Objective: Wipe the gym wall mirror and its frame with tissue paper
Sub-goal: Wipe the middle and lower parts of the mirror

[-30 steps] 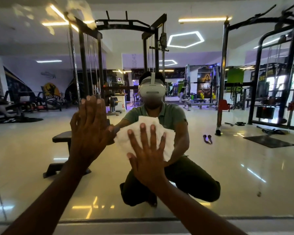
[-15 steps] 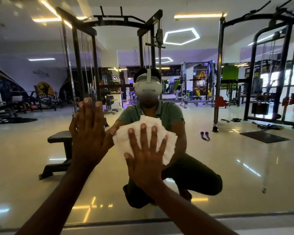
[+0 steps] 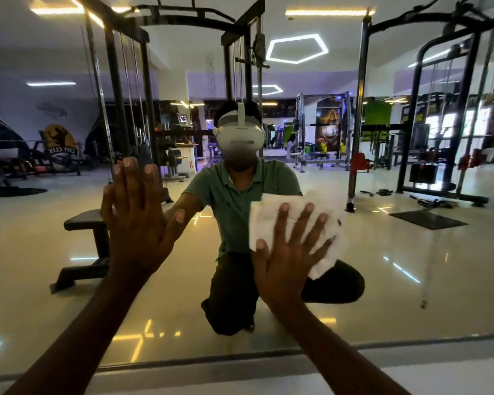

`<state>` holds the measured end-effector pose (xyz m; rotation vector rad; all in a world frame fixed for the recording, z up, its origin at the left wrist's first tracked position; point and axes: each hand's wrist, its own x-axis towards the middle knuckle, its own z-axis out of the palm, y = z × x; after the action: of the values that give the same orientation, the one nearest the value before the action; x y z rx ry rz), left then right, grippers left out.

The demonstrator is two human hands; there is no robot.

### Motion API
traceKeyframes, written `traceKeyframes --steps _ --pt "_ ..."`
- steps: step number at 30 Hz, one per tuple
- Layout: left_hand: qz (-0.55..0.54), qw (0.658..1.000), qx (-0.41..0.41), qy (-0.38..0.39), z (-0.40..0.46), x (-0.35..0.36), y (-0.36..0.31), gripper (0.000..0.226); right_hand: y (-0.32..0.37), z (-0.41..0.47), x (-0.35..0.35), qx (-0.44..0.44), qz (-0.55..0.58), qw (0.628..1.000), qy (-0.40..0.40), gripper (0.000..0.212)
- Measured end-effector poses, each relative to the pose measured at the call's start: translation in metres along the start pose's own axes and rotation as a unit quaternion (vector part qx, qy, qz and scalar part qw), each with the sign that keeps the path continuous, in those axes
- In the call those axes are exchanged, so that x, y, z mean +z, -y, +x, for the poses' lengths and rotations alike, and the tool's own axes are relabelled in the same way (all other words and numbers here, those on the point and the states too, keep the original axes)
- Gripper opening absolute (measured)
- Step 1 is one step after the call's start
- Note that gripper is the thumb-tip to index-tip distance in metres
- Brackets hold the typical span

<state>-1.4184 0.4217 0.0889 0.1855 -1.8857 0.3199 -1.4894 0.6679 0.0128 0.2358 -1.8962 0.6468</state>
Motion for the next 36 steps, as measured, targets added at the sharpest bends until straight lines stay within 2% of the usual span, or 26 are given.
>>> traceKeyframes --steps 3,6,9,12,15,17,19,21,23,25,28,30,32,34,36 --pt "-0.006 1.0 0.001 0.003 0.001 -0.005 -0.002 0.095 0.041 0.0 0.007 -0.154 -0.001 0.987 0.043 0.074" --pt "-0.021 1.0 0.006 -0.002 0.001 -0.012 0.0 0.094 0.029 0.005 0.0 -0.218 0.011 0.974 0.061 0.072" --pt "-0.032 0.999 0.022 -0.002 0.001 -0.017 0.002 0.094 -0.036 0.007 -0.013 -0.159 -0.014 0.986 0.046 0.076" --pt "-0.026 0.999 0.036 0.013 0.0 -0.02 0.005 0.093 -0.098 0.006 -0.023 0.0 -0.038 0.999 0.005 0.081" --pt "0.002 1.0 0.013 0.027 -0.003 -0.019 -0.007 0.097 -0.067 0.009 -0.012 0.116 -0.015 0.993 -0.01 0.08" --pt "0.025 0.999 -0.024 0.037 -0.004 -0.015 -0.022 0.1 -0.018 0.011 -0.005 0.068 0.002 0.998 -0.001 0.08" --pt "0.037 0.997 -0.044 0.057 -0.005 -0.013 -0.029 0.102 0.016 0.004 0.003 -0.068 0.015 0.997 0.03 0.076" --pt "0.04 0.996 -0.038 0.073 -0.007 -0.016 -0.026 0.101 0.02 -0.001 0.003 -0.18 0.025 0.982 0.051 0.071" --pt "0.032 0.996 -0.014 0.076 -0.01 -0.021 -0.02 0.1 -0.001 0.004 -0.002 -0.229 0.053 0.971 0.054 0.068" --pt "0.015 0.996 0.003 0.082 -0.013 -0.027 -0.016 0.1 -0.037 0.011 -0.011 -0.21 0.056 0.975 0.048 0.068" --pt "0.008 0.995 -0.001 0.095 -0.015 -0.03 -0.017 0.1 -0.093 0.019 -0.022 -0.113 0.022 0.993 0.016 0.07" --pt "0.01 0.995 -0.006 0.103 -0.015 -0.029 -0.018 0.101 -0.096 0.019 -0.021 -0.053 0.016 0.998 0.009 0.072" --pt "0.012 0.993 -0.01 0.116 -0.014 -0.029 -0.019 0.103 -0.066 0.021 -0.016 0.006 0.017 1.0 0.003 0.075" --pt "0.02 0.991 -0.004 0.129 -0.015 -0.03 -0.017 0.105 -0.026 0.019 -0.012 -0.008 0.043 0.999 0.015 0.076" --pt "0.028 0.991 0.001 0.131 -0.014 -0.032 -0.015 0.106 -0.002 0.015 -0.004 -0.108 0.074 0.991 0.038 0.072"
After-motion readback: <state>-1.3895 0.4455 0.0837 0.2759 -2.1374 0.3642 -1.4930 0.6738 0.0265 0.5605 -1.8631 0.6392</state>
